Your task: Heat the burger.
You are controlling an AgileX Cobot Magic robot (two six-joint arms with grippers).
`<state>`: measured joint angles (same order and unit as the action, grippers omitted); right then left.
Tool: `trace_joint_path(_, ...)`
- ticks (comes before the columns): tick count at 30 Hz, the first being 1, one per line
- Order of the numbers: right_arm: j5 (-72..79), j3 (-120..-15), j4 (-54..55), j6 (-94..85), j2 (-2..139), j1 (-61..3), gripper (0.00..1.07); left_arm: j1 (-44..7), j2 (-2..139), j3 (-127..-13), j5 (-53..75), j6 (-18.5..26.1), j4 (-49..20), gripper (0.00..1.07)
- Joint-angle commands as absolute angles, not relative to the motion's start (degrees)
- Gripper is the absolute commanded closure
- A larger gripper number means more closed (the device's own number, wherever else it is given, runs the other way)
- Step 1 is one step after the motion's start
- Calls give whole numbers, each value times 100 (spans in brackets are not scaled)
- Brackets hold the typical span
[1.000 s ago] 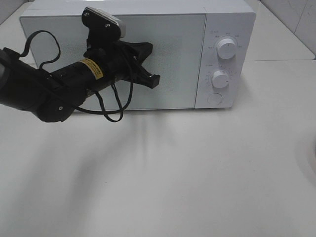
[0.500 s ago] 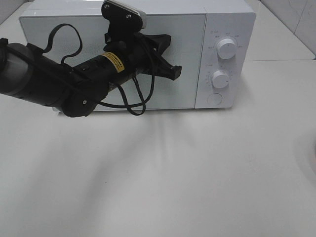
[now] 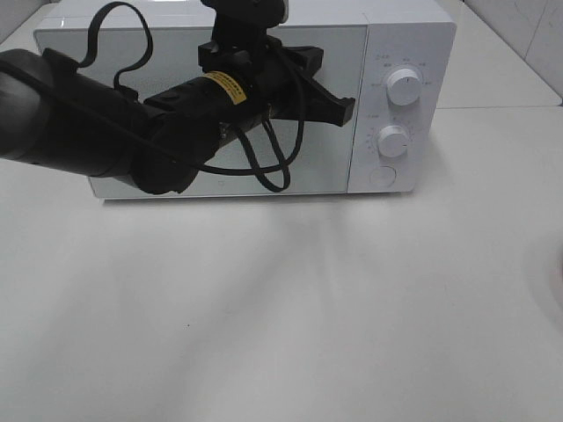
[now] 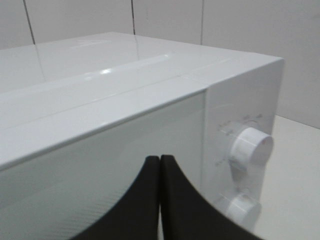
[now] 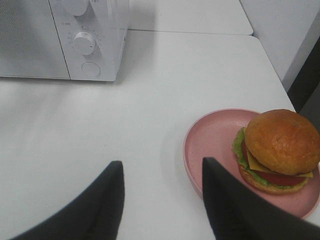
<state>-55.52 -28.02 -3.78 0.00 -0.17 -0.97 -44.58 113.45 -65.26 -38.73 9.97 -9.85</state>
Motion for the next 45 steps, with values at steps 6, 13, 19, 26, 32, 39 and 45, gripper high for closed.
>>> trace_joint_path(6, -5506, -2802, -355, -46, -178, -86, 57, -4841, 10709, -6578, -1770, 1020, -991, 107)
trace_joint_path(13, -5506, -2802, -355, -46, -178, -86, 57, -5019, 10113, -6578, -52, 1020, -888, 107)
trace_joint_path(19, -5506, -2802, -355, -46, -178, -86, 57, -5139, 9316, -6578, 1507, 676, -888, 107)
trace_joint_path(26, -5506, -2802, -355, -46, -178, -86, 57, -5139, 8789, -6578, 2779, 92, -802, 107)
trace_joint_path(32, -5506, -2802, -355, -46, -178, -86, 57, -5048, 8440, -6578, 4022, -498, -539, 73)
trace_joint_path(39, -5506, -2802, -355, -46, -178, -86, 57, -4412, 8084, -6578, 4922, -1238, -195, 5)
trace_joint_path(45, -5506, -2802, -355, -46, -178, -86, 57, -3684, 7913, -6578, 5626, -957, -269, 5)
